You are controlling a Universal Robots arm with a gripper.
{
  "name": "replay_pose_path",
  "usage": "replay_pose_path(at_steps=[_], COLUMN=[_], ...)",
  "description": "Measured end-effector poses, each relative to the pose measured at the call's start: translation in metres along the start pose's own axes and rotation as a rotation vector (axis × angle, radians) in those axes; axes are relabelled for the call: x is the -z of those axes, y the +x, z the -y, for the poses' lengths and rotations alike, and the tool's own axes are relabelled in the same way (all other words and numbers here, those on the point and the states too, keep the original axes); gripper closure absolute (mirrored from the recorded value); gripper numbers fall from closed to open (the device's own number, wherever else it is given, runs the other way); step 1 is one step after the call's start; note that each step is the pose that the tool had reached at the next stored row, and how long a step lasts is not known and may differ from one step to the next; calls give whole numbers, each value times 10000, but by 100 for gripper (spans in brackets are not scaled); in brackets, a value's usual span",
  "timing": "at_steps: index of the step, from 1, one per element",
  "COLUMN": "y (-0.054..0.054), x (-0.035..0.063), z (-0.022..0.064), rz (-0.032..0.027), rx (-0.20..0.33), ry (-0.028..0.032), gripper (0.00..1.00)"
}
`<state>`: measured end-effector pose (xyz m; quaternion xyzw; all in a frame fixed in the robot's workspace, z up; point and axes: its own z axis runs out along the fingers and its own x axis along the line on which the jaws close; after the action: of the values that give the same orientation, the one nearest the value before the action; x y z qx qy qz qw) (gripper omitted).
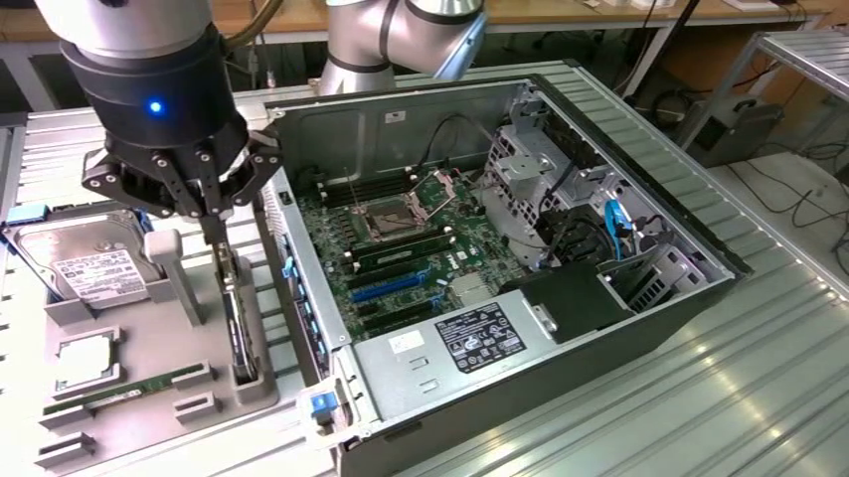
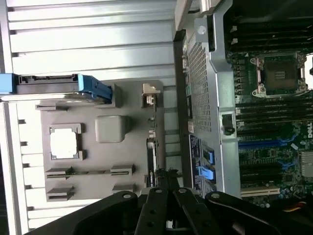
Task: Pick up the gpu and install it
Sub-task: 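Reach for the gpu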
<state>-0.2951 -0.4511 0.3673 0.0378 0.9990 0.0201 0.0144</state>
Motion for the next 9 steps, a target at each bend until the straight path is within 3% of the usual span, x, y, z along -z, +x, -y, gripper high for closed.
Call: replay_pose_path(at_steps=[9], y=[9], x=[-25], z=[18], rz=[-4], rx=[-2], ry=[-2], gripper=[89])
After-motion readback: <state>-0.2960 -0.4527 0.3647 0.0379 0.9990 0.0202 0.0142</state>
